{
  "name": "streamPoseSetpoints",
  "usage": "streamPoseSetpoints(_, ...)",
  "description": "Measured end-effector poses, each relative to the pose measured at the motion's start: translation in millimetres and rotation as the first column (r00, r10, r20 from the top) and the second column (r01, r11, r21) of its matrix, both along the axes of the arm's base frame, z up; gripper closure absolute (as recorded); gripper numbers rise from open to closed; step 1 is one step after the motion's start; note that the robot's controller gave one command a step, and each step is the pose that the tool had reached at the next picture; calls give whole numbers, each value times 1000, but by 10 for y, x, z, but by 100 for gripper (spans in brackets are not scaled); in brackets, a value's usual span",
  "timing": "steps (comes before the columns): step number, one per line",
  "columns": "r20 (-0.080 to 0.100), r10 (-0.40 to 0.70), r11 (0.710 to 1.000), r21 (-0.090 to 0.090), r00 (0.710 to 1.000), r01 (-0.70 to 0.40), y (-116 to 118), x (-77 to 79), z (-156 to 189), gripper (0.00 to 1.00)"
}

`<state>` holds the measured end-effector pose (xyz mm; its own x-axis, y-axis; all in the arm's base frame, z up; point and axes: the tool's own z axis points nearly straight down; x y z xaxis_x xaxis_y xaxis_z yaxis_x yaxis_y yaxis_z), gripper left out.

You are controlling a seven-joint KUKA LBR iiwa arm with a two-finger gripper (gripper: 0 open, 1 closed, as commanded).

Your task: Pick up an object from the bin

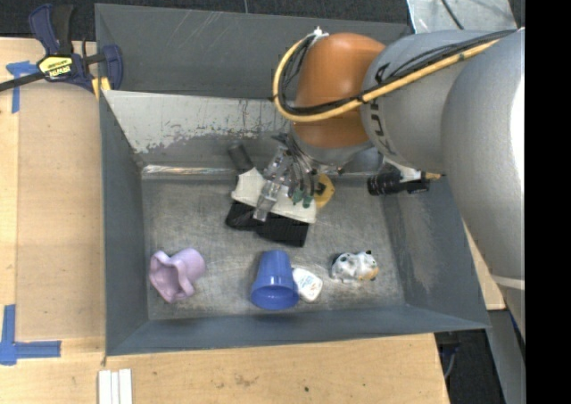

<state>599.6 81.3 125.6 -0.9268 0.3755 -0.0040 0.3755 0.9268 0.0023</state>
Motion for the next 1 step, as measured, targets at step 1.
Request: streamPoseSetpoints(1,1,0,1000,0,1000,0,-3,4,55,100)
